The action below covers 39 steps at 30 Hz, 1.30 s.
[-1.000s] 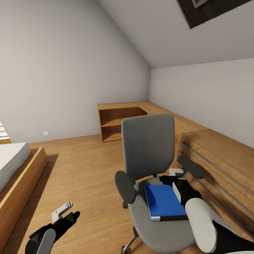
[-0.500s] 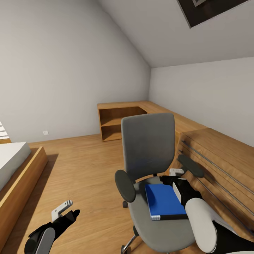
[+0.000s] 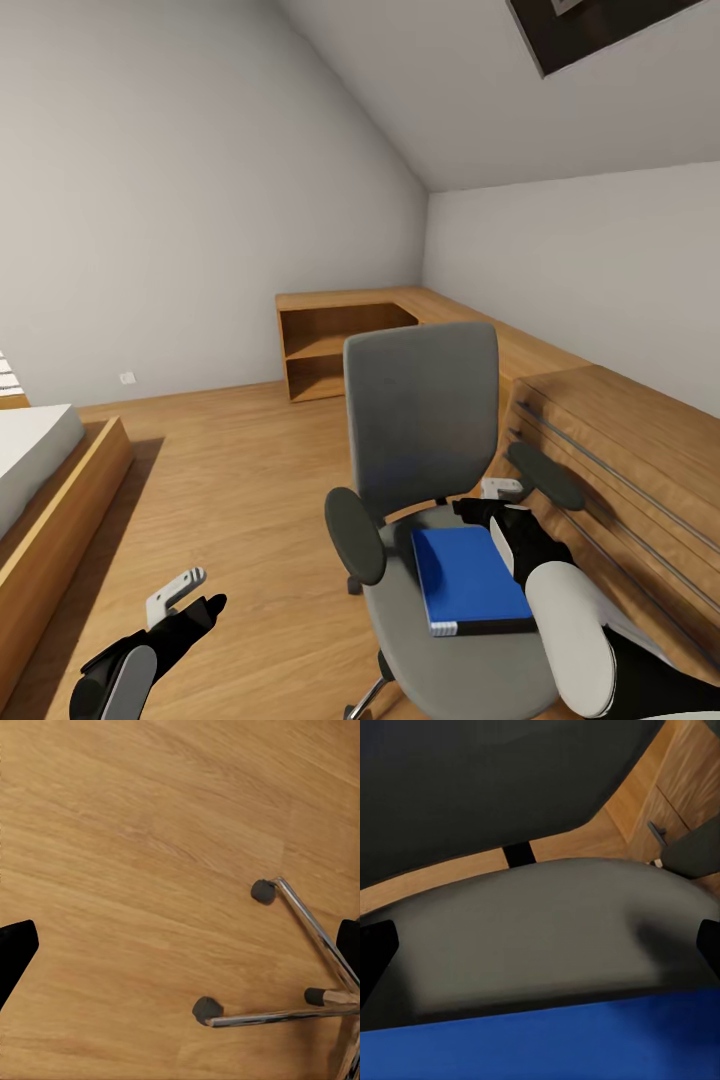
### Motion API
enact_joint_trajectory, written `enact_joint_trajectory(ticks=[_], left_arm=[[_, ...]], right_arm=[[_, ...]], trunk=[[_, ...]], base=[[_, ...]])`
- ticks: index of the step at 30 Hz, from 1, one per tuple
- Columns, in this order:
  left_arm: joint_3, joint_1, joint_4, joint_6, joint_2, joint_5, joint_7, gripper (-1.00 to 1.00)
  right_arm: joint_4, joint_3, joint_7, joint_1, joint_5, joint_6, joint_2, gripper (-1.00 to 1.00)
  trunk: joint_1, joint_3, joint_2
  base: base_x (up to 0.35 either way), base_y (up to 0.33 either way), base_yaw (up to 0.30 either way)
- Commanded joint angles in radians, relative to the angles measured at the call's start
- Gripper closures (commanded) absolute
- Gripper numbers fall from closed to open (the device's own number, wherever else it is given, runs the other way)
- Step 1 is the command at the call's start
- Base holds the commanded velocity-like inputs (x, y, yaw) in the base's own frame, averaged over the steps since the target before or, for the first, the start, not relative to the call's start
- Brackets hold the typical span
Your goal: In the bedroom, organize the workspace by keeping the computer under the desk, ensuring the monitor is on the desk, placing the keyboard on the desk next to the monitor, placing the mouse on the desk next to the keyboard, moving the folder from the swivel chair onto the desk next to the mouse, stacking the notebook on top of the folder with the pen on top of the notebook, and positioning the swivel chair next to the desk.
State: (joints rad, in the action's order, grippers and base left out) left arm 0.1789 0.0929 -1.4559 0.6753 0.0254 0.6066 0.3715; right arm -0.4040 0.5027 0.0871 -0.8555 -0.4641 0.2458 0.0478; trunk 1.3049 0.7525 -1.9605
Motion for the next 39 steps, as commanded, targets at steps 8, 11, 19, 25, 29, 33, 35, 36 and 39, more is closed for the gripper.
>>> enact_joint_trajectory(ticks=[8, 11, 19, 25, 29, 33, 35, 36, 39], left_arm=[[0.000, 0.001, -0.001, 0.004, 0.001, 0.010, 0.011, -1.00], [-0.001, 0.001, -0.001, 0.004, 0.001, 0.010, 0.012, -1.00], [-0.001, 0.001, -0.001, 0.004, 0.001, 0.010, 0.011, -1.00], [0.000, 0.001, -0.002, 0.004, 0.001, 0.011, 0.009, -1.00], [0.000, 0.001, -0.001, 0.003, 0.001, 0.011, 0.007, -1.00], [0.001, 0.001, -0.001, 0.003, 0.001, 0.011, 0.006, -1.00], [0.001, 0.001, -0.001, 0.003, 0.001, 0.012, 0.006, -1.00], [0.001, 0.001, -0.001, 0.003, 0.001, 0.012, 0.006, -1.00], [0.001, 0.001, -0.001, 0.003, 0.001, 0.011, 0.007, -1.00]], right_arm=[[-0.003, 0.008, 0.008, -0.001, -0.011, 0.005, 0.001, -1.00], [-0.003, 0.008, 0.008, -0.001, -0.011, 0.005, 0.001, -1.00], [-0.003, 0.008, 0.008, -0.001, -0.011, 0.004, 0.001, -1.00], [-0.003, 0.008, 0.008, -0.001, -0.011, 0.005, 0.001, -1.00], [-0.004, 0.008, 0.008, -0.001, -0.012, 0.004, 0.001, -1.00], [-0.003, 0.008, 0.008, -0.001, -0.013, 0.005, 0.001, -1.00], [-0.004, 0.008, 0.008, -0.001, -0.013, 0.005, 0.001, -1.00], [-0.004, 0.008, 0.008, -0.001, -0.013, 0.005, 0.000, -1.00], [-0.003, 0.008, 0.008, -0.001, -0.013, 0.005, 0.001, -1.00]], trunk=[[0.008, 0.007, -0.014], [0.019, 0.017, -0.035], [0.027, 0.023, -0.049], [0.027, 0.023, -0.049], [0.027, 0.023, -0.049], [0.027, 0.023, -0.049], [0.027, 0.023, -0.049], [0.027, 0.023, -0.049], [0.027, 0.023, -0.049]], base=[[0.004, 0.000, 0.000], [0.000, 0.000, 0.000], [0.000, 0.000, 0.000], [0.000, 0.000, 0.000], [0.000, 0.000, 0.000], [0.078, 0.000, 0.000], [0.189, 0.000, 0.000], [0.137, 0.000, 0.000], [0.070, 0.000, 0.000]])
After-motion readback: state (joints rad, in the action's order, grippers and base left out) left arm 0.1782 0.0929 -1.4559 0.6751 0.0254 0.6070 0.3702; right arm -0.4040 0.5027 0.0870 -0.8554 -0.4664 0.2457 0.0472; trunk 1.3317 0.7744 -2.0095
